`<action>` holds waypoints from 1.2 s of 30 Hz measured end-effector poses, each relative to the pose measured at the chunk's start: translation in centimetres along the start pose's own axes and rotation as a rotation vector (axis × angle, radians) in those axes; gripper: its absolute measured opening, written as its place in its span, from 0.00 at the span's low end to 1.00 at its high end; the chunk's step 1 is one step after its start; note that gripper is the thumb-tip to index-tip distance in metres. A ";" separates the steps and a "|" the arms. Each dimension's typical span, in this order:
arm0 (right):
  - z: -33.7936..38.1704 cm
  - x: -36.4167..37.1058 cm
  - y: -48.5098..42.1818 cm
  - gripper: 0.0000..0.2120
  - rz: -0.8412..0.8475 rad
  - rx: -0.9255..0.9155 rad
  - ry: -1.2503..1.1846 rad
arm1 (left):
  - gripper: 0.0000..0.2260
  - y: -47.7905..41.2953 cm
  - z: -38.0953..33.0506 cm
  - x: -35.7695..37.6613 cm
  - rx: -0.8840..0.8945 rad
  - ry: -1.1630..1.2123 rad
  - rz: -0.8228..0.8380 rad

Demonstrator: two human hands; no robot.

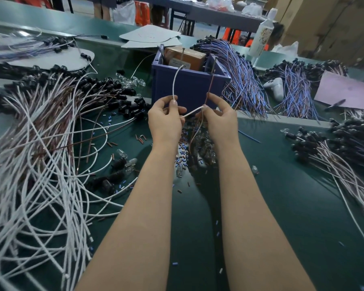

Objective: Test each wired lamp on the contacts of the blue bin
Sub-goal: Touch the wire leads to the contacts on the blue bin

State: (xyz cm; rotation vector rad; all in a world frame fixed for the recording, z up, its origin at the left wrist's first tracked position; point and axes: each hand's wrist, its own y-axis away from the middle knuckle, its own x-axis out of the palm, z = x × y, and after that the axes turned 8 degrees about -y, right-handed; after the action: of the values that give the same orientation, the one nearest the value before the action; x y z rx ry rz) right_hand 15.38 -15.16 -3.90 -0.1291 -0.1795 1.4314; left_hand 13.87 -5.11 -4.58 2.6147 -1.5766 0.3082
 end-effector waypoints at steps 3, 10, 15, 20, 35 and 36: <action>0.0 -0.1 0.0 0.17 -0.003 -0.001 0.008 | 0.06 -0.1 -0.1 -0.1 -0.038 0.045 0.014; 0.0 0.1 -0.1 0.17 0.002 0.001 -0.017 | 0.06 0.1 -0.1 0.3 -0.151 0.148 0.012; 0.0 0.1 -0.1 0.17 -0.003 0.009 -0.022 | 0.06 0.4 0.2 0.5 -0.163 0.120 0.019; 0.2 0.2 0.0 0.16 0.002 0.007 -0.004 | 0.05 0.5 0.2 0.5 -0.163 0.113 0.018; 0.3 0.3 0.0 0.16 0.004 0.012 -0.049 | 0.06 0.3 0.0 0.7 -0.169 0.126 0.032; 0.3 0.3 0.0 0.16 0.006 0.012 -0.049 | 0.06 0.2 0.0 0.7 -0.174 0.128 0.032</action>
State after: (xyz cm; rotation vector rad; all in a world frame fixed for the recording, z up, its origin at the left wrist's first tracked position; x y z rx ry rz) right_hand 15.34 -14.82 -3.64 -0.0848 -0.2112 1.4418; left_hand 14.01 -5.80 -4.46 2.3924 -1.5315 0.3177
